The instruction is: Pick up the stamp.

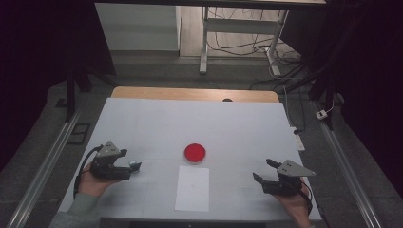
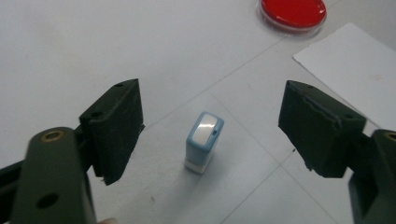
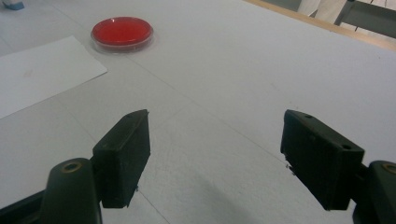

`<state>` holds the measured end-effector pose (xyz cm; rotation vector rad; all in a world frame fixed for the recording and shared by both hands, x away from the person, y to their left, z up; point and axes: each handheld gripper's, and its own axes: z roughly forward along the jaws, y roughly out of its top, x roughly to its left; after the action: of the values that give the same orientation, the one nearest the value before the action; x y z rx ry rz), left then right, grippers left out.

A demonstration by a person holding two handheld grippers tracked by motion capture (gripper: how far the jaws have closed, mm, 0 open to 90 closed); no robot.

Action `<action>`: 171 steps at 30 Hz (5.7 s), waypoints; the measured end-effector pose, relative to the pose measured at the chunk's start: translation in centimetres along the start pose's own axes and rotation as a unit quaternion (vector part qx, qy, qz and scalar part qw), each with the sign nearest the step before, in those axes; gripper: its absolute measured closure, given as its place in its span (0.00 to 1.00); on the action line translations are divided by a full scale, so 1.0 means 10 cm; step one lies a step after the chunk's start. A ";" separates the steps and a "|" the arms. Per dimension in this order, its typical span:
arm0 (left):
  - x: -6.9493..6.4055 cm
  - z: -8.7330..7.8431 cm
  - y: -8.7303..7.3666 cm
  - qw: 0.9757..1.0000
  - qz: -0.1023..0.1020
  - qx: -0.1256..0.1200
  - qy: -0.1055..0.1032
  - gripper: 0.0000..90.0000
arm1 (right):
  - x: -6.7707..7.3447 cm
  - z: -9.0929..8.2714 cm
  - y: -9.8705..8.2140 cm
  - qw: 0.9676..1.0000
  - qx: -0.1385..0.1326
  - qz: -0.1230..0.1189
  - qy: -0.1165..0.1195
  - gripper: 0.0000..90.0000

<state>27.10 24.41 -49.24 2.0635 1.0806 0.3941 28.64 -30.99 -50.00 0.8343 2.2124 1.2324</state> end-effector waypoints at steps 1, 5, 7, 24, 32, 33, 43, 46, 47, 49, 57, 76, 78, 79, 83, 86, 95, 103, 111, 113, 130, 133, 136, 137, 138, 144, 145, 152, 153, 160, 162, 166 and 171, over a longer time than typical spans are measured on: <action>0.01 0.02 -0.01 1.000 0.001 0.004 -0.005 0.28 | 0.00 0.00 0.00 1.000 0.000 0.000 0.000 0.26; 0.01 0.05 -0.03 1.000 0.008 0.009 -0.010 0.32 | 0.00 0.00 0.00 1.000 0.001 0.002 -0.001 0.27; 0.01 0.07 -0.03 1.000 0.014 0.015 -0.009 0.34 | 0.00 0.01 -0.01 1.000 -0.001 0.003 0.001 0.27; 0.03 0.14 -0.08 0.999 0.044 0.031 0.004 0.53 | -0.01 0.00 -0.03 1.000 0.006 0.003 -0.003 0.27; 0.02 0.16 -0.09 0.998 0.050 0.032 -0.004 0.60 | -0.01 0.00 -0.03 1.000 0.008 0.003 -0.005 0.27; 0.02 0.16 -0.09 0.998 0.050 0.032 -0.004 0.61 | -0.01 0.00 -0.03 1.000 0.007 0.004 -0.005 0.27; 0.02 0.17 -0.10 0.998 0.054 0.032 -0.005 0.77 | -0.01 -0.01 -0.03 1.000 0.007 0.005 -0.006 0.27; 0.02 0.17 -0.10 0.998 0.053 0.032 -0.008 0.83 | -0.01 0.00 -0.03 1.000 0.006 0.005 -0.005 0.27; 0.02 0.17 -0.11 0.998 0.052 0.032 -0.008 0.83 | -0.01 0.00 -0.03 1.000 0.006 0.005 -0.005 0.27; 0.02 0.16 -0.11 0.998 0.053 0.032 -0.009 0.84 | -0.01 0.00 -0.03 1.000 0.006 0.004 -0.005 0.27; 0.02 0.16 -0.11 0.998 0.052 0.032 -0.009 0.84 | -0.01 -0.01 -0.03 1.000 0.004 0.005 -0.006 0.27; 0.01 0.06 -0.06 1.000 0.015 -0.012 -0.020 0.84 | -0.01 -0.01 -0.03 1.000 0.001 0.002 -0.012 0.27; 0.00 0.06 -0.06 1.000 0.013 -0.016 -0.021 0.84 | -0.01 -0.01 -0.03 1.000 0.000 0.002 -0.010 0.27; 0.00 0.04 -0.05 0.999 0.013 -0.021 -0.024 0.84 | -0.01 -0.01 -0.03 1.000 0.001 0.002 -0.010 0.27; -0.02 0.03 -0.03 0.999 0.008 -0.031 -0.027 0.84 | -0.01 -0.01 -0.03 1.000 0.000 0.003 -0.011 0.27; -0.02 0.01 -0.02 0.999 0.004 -0.037 -0.029 0.84 | -0.01 -0.01 -0.03 1.000 0.000 0.003 -0.010 0.27; -0.05 -0.03 0.02 0.997 -0.014 -0.060 -0.042 0.84 | 0.00 0.00 -0.03 1.000 0.000 0.003 -0.009 0.27; -0.11 -0.05 0.09 0.995 -0.017 -0.080 -0.051 0.84 | 0.00 -0.01 -0.03 1.000 -0.003 0.001 -0.017 0.27; -0.18 -0.05 0.17 0.993 -0.019 -0.095 -0.062 0.84 | 0.00 0.00 -0.02 1.000 -0.004 0.000 -0.017 0.27; -0.21 -0.04 0.21 0.993 -0.017 -0.099 -0.065 0.84 | 0.00 0.00 -0.02 1.000 -0.003 0.000 -0.017 0.27; -0.35 0.01 0.32 0.990 -0.010 -0.111 -0.086 0.84 | 0.01 0.01 -0.02 1.000 -0.004 -0.002 -0.019 0.27; -0.37 0.03 0.35 0.990 -0.008 -0.113 -0.090 0.84 | 0.02 0.01 -0.02 1.000 -0.003 -0.002 -0.019 0.27; -0.41 0.04 0.39 0.989 -0.003 -0.115 -0.095 0.84 | 0.02 0.02 -0.02 1.000 -0.001 -0.004 -0.019 0.27; -0.41 0.04 0.39 0.989 -0.003 -0.115 -0.095 0.84 | 0.02 0.02 -0.02 1.000 -0.001 -0.003 -0.019 0.27; -0.41 0.05 0.41 0.989 -0.001 -0.115 -0.096 0.84 | 0.02 0.01 -0.02 1.000 -0.002 -0.004 -0.019 0.27; -0.44 0.03 0.52 0.988 0.008 -0.119 -0.098 0.84 | 0.01 -0.01 -0.01 1.000 -0.009 0.001 -0.024 0.27; -0.44 0.03 0.53 0.988 0.008 -0.120 -0.098 0.84 | 0.01 -0.02 -0.01 1.000 -0.008 0.002 -0.024 0.27; -0.50 0.11 0.62 0.988 0.012 -0.113 -0.107 0.84 | 0.00 -0.01 -0.02 1.000 -0.008 0.003 -0.023 0.27; -0.51 0.11 0.64 0.987 0.011 -0.115 -0.110 0.84 | 0.00 -0.01 -0.02 1.000 -0.007 0.003 -0.023 0.28; -0.58 0.21 0.75 0.985 0.014 -0.115 -0.128 0.84 | 0.01 -0.01 -0.01 1.000 -0.006 0.002 -0.026 0.28; -0.60 0.25 0.78 0.984 0.013 -0.116 -0.135 0.84 | 0.01 -0.01 -0.02 1.000 -0.006 0.002 -0.024 0.28; -0.68 0.33 0.83 0.982 0.018 -0.117 -0.145 0.84 | 0.01 0.00 -0.02 1.000 -0.006 0.002 -0.024 0.28; -0.78 0.44 0.89 0.980 0.027 -0.116 -0.160 0.84 | 0.02 0.00 -0.02 1.000 -0.005 0.002 -0.023 0.28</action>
<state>30.03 12.88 -44.92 1.8717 0.7501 0.1943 28.50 -30.95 -50.22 0.8552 2.1680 1.2140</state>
